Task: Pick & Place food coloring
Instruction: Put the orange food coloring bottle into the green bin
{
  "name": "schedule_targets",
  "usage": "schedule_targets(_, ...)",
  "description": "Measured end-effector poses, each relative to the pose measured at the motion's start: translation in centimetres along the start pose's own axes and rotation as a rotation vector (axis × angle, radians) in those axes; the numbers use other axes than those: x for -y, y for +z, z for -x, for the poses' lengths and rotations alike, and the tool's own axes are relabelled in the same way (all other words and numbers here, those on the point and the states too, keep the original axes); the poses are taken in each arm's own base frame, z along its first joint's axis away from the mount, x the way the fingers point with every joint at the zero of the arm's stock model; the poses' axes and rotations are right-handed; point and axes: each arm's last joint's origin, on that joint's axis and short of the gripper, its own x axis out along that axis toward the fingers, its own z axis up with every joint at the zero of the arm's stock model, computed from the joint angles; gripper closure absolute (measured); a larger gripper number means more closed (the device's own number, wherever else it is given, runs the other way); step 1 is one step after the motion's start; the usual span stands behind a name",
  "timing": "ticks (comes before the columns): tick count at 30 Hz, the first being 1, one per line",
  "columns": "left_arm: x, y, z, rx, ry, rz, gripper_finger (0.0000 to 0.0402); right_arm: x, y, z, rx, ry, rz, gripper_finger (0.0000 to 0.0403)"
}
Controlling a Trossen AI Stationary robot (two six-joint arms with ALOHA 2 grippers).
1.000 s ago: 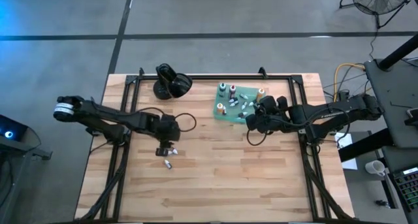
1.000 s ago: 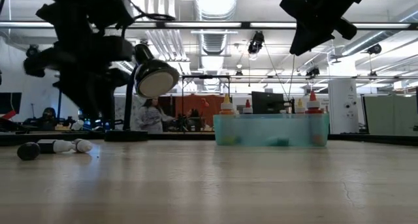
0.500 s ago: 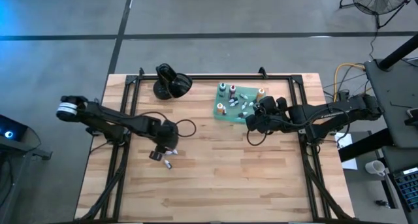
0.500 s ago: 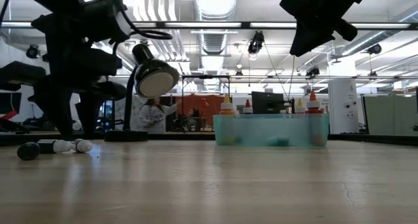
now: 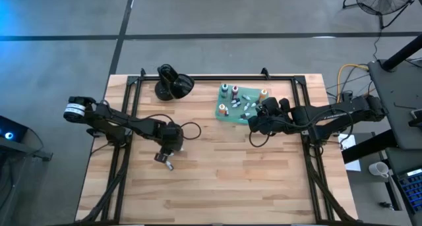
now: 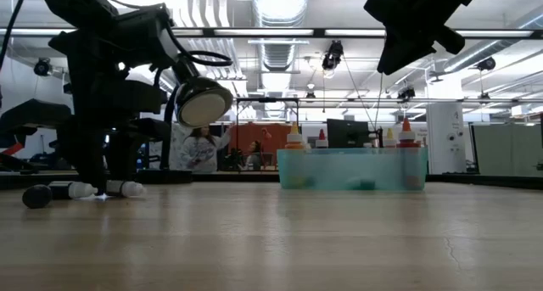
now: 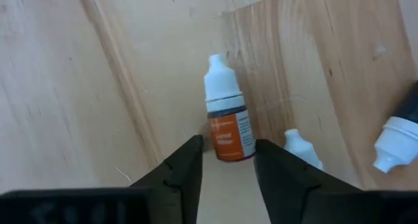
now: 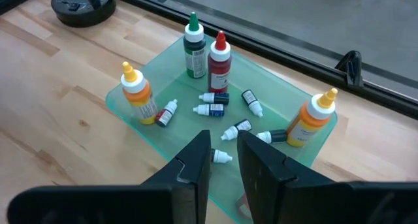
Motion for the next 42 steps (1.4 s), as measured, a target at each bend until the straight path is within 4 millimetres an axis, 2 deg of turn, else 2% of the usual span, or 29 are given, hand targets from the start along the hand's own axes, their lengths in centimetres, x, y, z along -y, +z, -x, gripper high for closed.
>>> schedule_targets(5,-0.1,0.2,0.0,0.014,0.007,0.001,0.0304,0.0,0.0,0.0,-0.001,-0.001,0.002,0.0335)
schedule_targets(14,-0.2,1.0,0.0,0.102,0.009,0.050,0.0305,0.0,-0.1,-0.1,-0.003,-0.001,0.002,0.0335)
schedule_targets(26,-0.3,0.7,-0.4,0.082,0.036,0.058,0.0339,0.1,-0.2,-0.1,-0.005,-0.003,0.005,0.0335)
schedule_targets(32,-0.4,1.0,-0.5,0.082,0.054,0.088,0.0342,0.0,-0.2,-0.1,-0.011,0.003,0.002,0.0335)
schedule_targets(37,-2.2,2.5,0.8,0.141,0.102,0.148,0.0343,-0.3,-0.1,0.0,-0.050,0.061,-0.031,0.0335)
schedule_targets(42,-5.4,4.8,3.4,0.265,0.181,0.190,0.0344,-0.9,1.6,1.3,-0.013,0.107,-0.063,0.0335)
